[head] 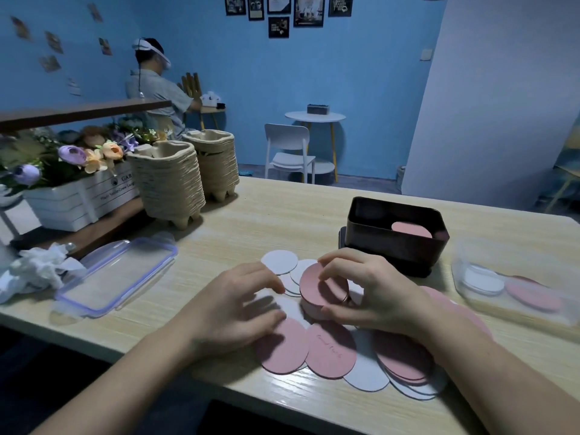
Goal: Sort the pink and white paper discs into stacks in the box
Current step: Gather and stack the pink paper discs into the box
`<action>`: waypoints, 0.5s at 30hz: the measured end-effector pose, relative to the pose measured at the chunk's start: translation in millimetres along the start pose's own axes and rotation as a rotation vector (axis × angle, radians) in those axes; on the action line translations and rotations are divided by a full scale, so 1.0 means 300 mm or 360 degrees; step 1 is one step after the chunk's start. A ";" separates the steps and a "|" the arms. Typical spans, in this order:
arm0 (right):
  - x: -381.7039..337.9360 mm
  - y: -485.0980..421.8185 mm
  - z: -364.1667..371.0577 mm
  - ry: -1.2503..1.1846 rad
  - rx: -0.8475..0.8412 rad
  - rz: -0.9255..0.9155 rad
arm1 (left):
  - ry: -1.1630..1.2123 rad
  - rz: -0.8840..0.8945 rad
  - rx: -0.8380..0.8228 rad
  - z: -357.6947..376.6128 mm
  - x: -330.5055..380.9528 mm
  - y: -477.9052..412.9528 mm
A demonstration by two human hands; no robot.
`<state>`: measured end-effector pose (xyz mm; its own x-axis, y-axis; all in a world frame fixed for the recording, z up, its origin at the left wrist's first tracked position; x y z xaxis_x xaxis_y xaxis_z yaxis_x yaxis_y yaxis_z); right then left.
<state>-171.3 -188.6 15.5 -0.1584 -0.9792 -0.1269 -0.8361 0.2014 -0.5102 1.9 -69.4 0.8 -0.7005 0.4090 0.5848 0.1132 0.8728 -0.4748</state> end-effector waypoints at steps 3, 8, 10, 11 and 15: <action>0.014 0.009 -0.007 -0.0016 -0.0041 0.0007 | -0.0053 -0.0032 -0.0166 0.016 0.024 0.034; 0.027 0.018 -0.011 -0.0015 -0.0063 0.0037 | -0.0153 -0.0088 -0.0360 0.044 0.037 0.060; 0.029 0.018 -0.006 -0.0012 -0.0077 0.0035 | -0.0135 -0.0126 -0.0331 0.036 0.038 0.059; 0.030 0.018 -0.005 -0.0012 -0.0084 0.0036 | -0.0127 -0.0121 -0.0318 0.033 0.040 0.058; 0.031 0.018 -0.002 -0.0016 -0.0100 0.0035 | 0.0024 -0.0059 -0.0178 0.008 0.035 0.038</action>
<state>-177.7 -196.6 12.1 -0.1722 -0.9741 -0.1466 -0.8639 0.2208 -0.4526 -6.0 -55.9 -0.1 -0.6949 0.3794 0.6109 0.1660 0.9112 -0.3771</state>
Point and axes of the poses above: each hand's wrist, its own y-axis away from the middle knuckle, its own z-axis out of the palm, x = y × z, the point moved 7 cm from there along -y, towards the middle knuckle, and after that the axes turned 11 degrees about y, right-handed, at the moved point
